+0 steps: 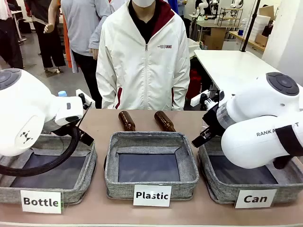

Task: Sort the can waste into the basket.
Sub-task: Pick up the can waste from the table and place it in the right Fabric basket.

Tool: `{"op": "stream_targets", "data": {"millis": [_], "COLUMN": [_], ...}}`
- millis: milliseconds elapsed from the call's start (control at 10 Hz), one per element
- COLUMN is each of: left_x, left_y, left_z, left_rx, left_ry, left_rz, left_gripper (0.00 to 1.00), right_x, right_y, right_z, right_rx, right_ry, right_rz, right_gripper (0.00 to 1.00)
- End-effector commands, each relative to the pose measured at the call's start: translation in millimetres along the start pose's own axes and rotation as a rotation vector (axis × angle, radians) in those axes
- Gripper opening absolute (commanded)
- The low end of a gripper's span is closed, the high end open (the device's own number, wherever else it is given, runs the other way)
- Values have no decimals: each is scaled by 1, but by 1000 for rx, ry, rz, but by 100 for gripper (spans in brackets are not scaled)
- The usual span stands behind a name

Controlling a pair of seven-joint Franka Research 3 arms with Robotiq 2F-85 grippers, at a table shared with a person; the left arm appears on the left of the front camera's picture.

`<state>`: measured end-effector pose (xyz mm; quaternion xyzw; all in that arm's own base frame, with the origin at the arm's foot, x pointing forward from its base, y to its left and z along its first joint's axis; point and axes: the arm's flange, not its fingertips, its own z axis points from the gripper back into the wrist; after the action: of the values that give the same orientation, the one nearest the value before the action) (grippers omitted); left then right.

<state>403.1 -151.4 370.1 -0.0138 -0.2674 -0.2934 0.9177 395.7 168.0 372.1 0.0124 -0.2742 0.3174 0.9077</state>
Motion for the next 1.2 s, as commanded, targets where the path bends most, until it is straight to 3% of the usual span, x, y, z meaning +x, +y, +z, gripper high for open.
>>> {"op": "stream_targets", "data": {"millis": [0, 1100], "left_x": [0, 0], "left_y": [0, 0], "left_z": [0, 0], "left_rx": [0, 0], "left_ry": [0, 0], "left_rz": [0, 0], "left_gripper": [100, 100], "right_x": [0, 0], "right_y": [0, 0], "right_z": [0, 0], "right_rx": [0, 0], "right_ry": [0, 0], "right_rz": [0, 0], "right_gripper": [100, 100]}}
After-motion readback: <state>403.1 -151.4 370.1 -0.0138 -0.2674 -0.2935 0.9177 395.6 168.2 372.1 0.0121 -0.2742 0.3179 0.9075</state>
